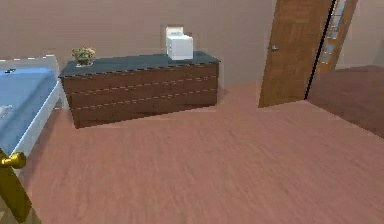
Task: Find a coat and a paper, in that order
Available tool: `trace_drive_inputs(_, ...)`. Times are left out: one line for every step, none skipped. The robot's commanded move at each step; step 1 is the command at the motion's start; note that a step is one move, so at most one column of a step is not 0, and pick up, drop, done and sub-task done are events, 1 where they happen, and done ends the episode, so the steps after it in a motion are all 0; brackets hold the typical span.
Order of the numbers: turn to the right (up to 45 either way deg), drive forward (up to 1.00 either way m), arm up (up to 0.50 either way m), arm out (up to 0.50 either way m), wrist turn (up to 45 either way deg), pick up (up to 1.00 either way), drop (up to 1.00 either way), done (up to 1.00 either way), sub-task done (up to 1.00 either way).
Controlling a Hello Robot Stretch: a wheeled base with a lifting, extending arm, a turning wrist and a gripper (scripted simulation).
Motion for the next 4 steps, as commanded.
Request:
trace_drive_inputs(0.0, 0.30, 0.00, 0.00, 0.0, 0.00, 0.00, 0.00, 0.00)
trace_drive_inputs(0.0, 0.60, 0.00, 0.00, 0.0, 0.00, 0.00, 0.00, 0.00)
trace_drive_inputs(-30.0, 0.00, 0.00, 0.00, 0.0, 0.00, 0.00, 0.00, 0.00)
trace_drive_inputs(0.0, 0.05, 0.00, 0.00, 0.0, 0.00, 0.00, 0.00, 0.00)
